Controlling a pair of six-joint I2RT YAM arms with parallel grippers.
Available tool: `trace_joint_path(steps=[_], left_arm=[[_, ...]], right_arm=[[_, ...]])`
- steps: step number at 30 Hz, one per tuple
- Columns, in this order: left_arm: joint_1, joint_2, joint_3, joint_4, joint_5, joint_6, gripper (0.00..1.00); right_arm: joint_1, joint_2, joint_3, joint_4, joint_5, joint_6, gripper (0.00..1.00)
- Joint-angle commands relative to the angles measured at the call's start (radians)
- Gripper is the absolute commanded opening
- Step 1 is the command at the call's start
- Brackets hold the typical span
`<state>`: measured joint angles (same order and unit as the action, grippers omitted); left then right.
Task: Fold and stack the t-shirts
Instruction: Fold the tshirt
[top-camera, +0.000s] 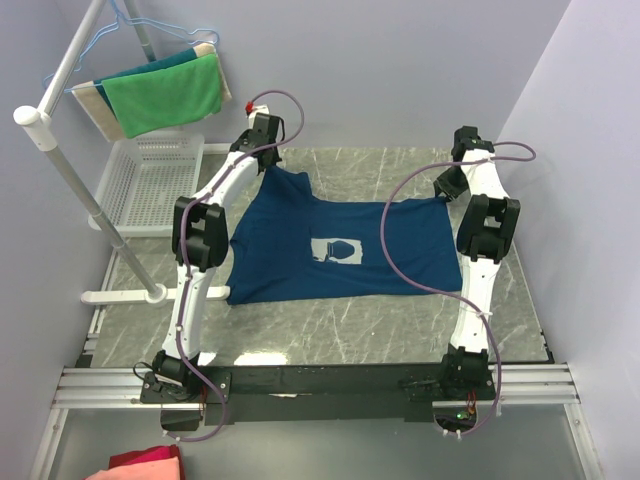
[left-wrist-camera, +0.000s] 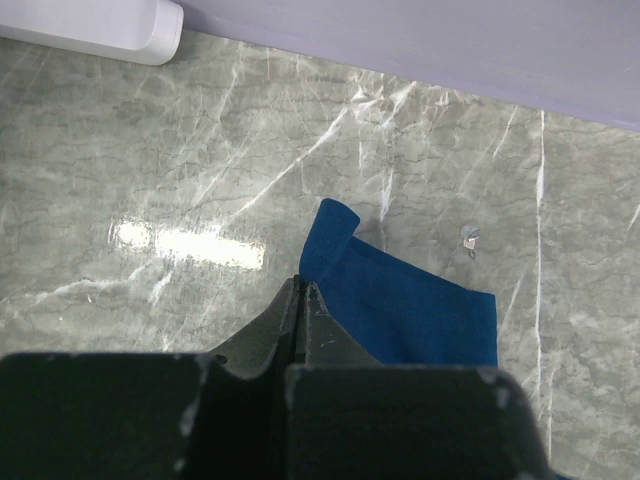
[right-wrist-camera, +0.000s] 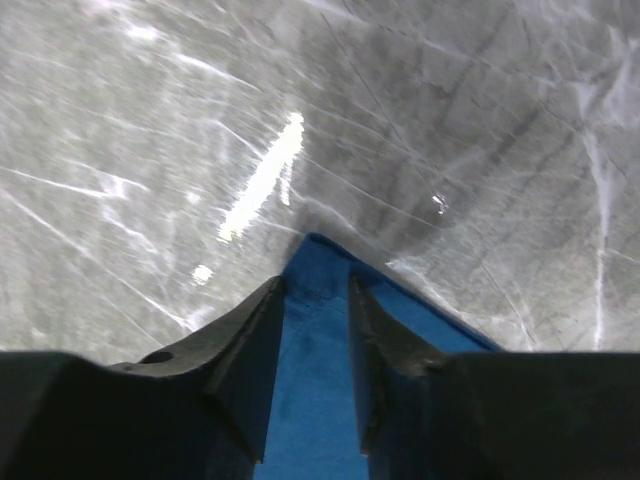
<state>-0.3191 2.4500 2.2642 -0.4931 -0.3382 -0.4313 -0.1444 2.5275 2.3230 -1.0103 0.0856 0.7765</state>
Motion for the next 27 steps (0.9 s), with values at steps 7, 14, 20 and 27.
trace_joint_path(steps=[7,14,20,27], left_arm=[[0.005,-0.092,0.000,0.018,0.001,-0.001,0.01],[0.005,-0.085,0.017,0.016,0.008,0.000,0.01],[0.006,-0.089,0.021,0.022,0.007,0.005,0.01],[0.011,-0.108,0.024,0.037,0.011,0.005,0.01]], right_arm=[[-0.003,0.011,-0.005,-0.085,0.029,0.015,0.44],[-0.004,0.022,0.015,-0.094,0.023,0.024,0.08],[-0.004,-0.018,-0.010,-0.059,0.026,0.032,0.00],[-0.003,-0.137,-0.059,-0.008,0.042,0.032,0.00]])
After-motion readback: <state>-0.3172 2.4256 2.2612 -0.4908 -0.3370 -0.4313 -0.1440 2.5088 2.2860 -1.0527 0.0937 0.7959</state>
